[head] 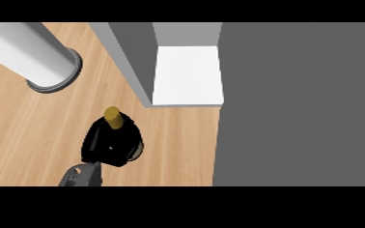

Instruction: Pick up the wine, place it into the cabinet and close the cabinet

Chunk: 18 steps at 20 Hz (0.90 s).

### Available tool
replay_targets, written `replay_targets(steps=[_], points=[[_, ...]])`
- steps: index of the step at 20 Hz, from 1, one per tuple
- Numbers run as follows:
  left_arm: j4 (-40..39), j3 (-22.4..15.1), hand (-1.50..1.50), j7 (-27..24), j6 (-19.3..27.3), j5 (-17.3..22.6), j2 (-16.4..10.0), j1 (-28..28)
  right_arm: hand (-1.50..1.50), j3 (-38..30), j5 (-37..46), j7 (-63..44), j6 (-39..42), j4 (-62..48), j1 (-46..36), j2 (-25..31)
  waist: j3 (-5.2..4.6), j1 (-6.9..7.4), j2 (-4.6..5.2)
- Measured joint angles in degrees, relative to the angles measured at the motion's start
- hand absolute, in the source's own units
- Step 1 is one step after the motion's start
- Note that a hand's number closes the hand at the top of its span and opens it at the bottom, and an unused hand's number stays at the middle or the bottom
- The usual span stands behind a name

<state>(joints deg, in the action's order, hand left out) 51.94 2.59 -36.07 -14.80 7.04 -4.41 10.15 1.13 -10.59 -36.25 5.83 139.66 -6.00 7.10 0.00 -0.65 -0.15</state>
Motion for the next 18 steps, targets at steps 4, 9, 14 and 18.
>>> replay_targets(steps=[4,9,14,18], points=[[2.3,1.5,1.5,-2.1,1.3,-0.2,-2.1,-2.7,-1.5,-1.9,-0.2,0.2,0.7,-0.4,-0.2,0.6,0.02,0.36,-0.07],[7.7,3.6,1.5,-2.7,1.7,1.6,-3.8,-8.2,-1.5,-0.6,0.0,0.4,0.8,-0.6,-0.3,-0.1,0.03,0.66,-0.06],[14.9,4.0,1.5,-3.8,5.2,0.8,-3.4,-11.0,-1.5,-0.8,-0.1,0.7,1.1,-0.5,0.4,-0.4,0.02,0.71,-0.08],[23.4,3.3,1.5,-0.5,5.4,2.6,-2.6,-13.2,-1.5,-1.5,-0.3,0.0,1.3,-0.6,-0.2,-0.2,0.03,0.74,-0.09]])
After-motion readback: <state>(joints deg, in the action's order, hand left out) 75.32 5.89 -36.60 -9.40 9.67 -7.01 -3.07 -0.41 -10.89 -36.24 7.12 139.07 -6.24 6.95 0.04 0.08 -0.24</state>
